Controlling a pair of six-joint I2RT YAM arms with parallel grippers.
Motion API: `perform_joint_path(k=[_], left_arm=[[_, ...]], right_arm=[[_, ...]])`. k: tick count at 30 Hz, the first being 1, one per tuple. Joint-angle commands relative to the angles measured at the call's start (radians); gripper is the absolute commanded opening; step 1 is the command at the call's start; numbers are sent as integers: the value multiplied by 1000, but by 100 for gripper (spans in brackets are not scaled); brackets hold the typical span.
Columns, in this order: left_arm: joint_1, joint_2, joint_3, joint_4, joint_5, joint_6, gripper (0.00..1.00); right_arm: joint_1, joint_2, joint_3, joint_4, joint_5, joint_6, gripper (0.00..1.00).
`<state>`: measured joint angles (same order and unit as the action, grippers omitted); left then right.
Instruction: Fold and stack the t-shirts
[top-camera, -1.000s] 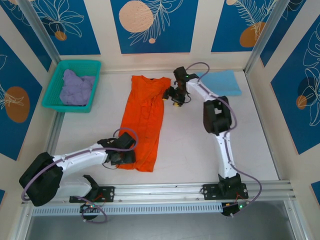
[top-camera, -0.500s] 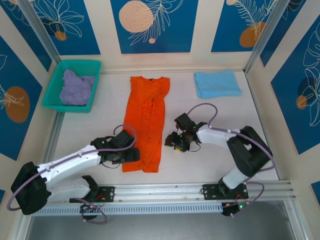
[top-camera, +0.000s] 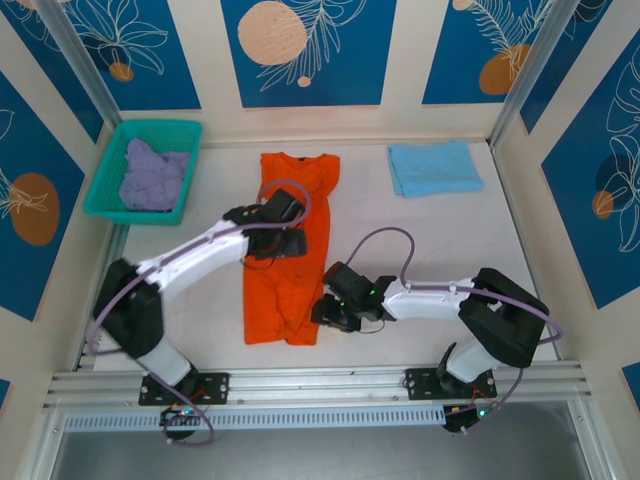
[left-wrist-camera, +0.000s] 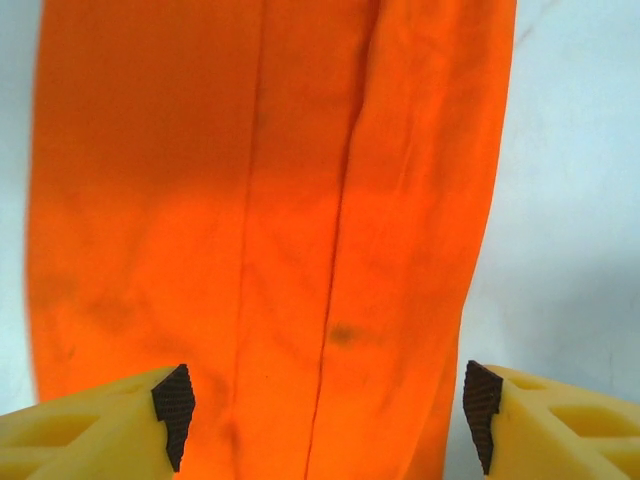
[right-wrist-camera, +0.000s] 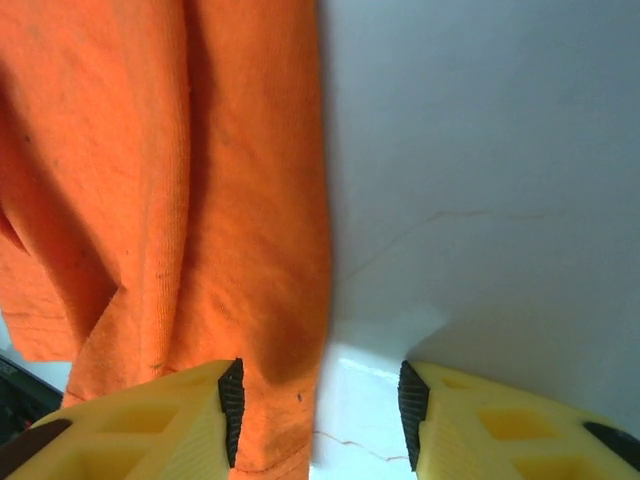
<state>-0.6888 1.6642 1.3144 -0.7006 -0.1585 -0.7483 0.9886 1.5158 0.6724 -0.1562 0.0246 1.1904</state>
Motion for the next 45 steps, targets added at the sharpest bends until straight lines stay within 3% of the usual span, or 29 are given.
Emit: perform_joint_path(k=[1,5,12,16,20,32,42,43,45], left_arm=[[52,183,192,10,18,84,71],[88,408,454,-54,17,139,68],[120,749,899,-170,-64,254,67],[152,925,1106,-187,-44,291,67],[174,1075,1325,-233,1,302,67],[193,1164,1349,-80,54,175,66],[219,1203,1393,-75,96,114,64],[219,1204,1394,-73,104,114,64],[219,1203,1394,-64,139,118,65]], right_arm=[[67,65,13,-52,-37,67,44],[87,86,26,-58,-34,83,42],[94,115,30,-44,-40,86,16],[64,117,11,-62,-63,83,2],[21,63,-21,-107,-63,70,0],[-141,-133,-49,-361,-31,-23,0],[-100,-303,-213,-384,-34,101,0],[-95,-312,-219,-389,-30,113,1],[-87,-327,-217,-413,-11,130,13]])
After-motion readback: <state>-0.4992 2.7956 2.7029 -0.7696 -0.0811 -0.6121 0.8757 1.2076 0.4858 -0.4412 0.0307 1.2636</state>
